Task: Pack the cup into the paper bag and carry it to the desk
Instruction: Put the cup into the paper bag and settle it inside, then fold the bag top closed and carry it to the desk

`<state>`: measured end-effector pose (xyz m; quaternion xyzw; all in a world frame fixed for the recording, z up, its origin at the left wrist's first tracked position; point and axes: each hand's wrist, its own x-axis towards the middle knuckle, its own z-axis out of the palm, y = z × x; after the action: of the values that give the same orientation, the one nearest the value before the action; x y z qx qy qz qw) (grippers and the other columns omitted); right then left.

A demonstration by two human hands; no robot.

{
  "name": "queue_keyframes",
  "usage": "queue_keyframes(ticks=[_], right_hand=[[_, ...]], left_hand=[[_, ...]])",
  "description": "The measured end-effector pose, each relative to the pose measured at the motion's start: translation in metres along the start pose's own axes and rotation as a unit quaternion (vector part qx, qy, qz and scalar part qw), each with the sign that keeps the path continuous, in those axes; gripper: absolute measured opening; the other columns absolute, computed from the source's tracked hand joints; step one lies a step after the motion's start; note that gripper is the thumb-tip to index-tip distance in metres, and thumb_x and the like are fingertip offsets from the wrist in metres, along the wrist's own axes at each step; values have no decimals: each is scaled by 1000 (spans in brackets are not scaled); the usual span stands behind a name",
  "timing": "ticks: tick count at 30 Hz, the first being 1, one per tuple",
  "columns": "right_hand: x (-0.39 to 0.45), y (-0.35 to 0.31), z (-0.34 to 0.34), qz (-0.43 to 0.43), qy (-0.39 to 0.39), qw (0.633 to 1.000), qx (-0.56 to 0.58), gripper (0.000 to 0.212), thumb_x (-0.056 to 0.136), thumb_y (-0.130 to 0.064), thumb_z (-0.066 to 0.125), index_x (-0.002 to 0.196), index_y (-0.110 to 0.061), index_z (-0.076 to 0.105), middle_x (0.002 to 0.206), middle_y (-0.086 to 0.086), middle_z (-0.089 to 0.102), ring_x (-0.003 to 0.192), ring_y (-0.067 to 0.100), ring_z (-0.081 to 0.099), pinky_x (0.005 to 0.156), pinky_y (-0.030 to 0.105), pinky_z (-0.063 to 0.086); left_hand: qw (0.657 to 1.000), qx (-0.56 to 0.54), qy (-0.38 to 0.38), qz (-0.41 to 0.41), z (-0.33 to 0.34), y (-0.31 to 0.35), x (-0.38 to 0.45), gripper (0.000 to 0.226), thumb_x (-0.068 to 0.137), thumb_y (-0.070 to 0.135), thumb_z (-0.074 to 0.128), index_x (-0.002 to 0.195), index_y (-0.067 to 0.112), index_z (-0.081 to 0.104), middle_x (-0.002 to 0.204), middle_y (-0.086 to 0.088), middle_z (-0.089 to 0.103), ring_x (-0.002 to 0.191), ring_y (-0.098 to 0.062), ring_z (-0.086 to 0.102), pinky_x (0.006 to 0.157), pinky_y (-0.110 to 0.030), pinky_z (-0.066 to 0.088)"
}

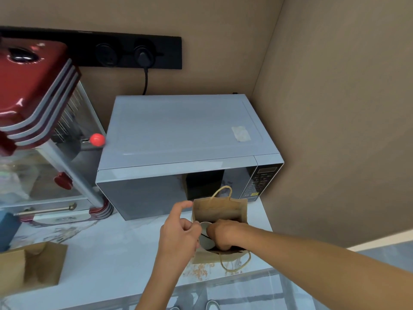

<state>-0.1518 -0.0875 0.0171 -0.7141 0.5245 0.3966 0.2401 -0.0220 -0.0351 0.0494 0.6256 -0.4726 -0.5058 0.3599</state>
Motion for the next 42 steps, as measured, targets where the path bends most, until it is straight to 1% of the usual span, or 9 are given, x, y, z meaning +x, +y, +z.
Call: queue_keyframes(ticks=[5,11,16,19,25,28,33,37,42], right_hand=[[6,1,4,7,-13,1000,13,31,88,-5,61,118,1,57,120,19,62,83,30,53,73,34,44],[-8,0,-11,12,-24,1000,11,38,88,0,58,125,0,53,75,11,49,72,29,55,61,33,47],[-68,21,-54,-143,63,986,62,6,85,1,58,81,-3,56,76,15,60,72,30,63,57,32,47],[-125,60,-66,-188,142,934,267,22,95,-14,46,108,-12,64,93,7,72,78,7,69,69,17,55],[-150,122,27,-124,345,744,559,28,90,-1,58,91,-27,69,85,0,74,52,7,59,61,21,50],[-111,100,76,-117,284,734,606,36,81,8,65,93,-25,66,140,-17,47,44,11,49,50,26,47],[-61,67,88,-149,302,701,628,33,77,-9,71,90,-39,63,138,-52,21,50,14,52,46,22,46],[-51,64,83,-152,350,678,629,15,84,-11,62,93,-21,68,137,-38,45,45,14,51,46,18,43],[-49,58,78,-128,353,603,704,17,90,-3,57,96,-15,66,87,6,78,71,18,74,73,25,55]], left_hand=[[1000,-6,7,3,1,-2,1,38,89,7,57,117,32,53,58,-16,60,36,-8,52,40,-18,47],[1000,3,0,9,4,-1,1,36,89,10,59,118,31,52,54,-6,59,36,-7,53,40,-19,48],[1000,-9,-12,24,1,-1,3,29,91,20,60,112,37,51,54,-7,60,38,-6,53,40,-19,47],[998,-32,-25,44,-11,-4,5,29,94,15,54,94,44,59,61,1,64,46,-8,57,44,-23,49],[985,106,-91,102,-45,-24,9,61,78,-15,53,96,43,62,115,14,58,77,-14,66,62,-24,55],[968,136,-166,133,-40,-27,7,55,76,0,71,107,44,60,140,36,27,77,-14,63,68,-22,57],[964,162,-178,116,-9,-20,10,42,66,32,78,103,39,59,137,40,34,65,-11,56,63,-23,56],[978,146,-111,95,1,-19,10,20,81,27,73,93,42,70,111,34,58,70,-22,59,58,-28,58],[995,67,-49,48,1,-22,7,23,87,10,66,90,32,74,100,12,74,65,-18,73,67,-31,62]])
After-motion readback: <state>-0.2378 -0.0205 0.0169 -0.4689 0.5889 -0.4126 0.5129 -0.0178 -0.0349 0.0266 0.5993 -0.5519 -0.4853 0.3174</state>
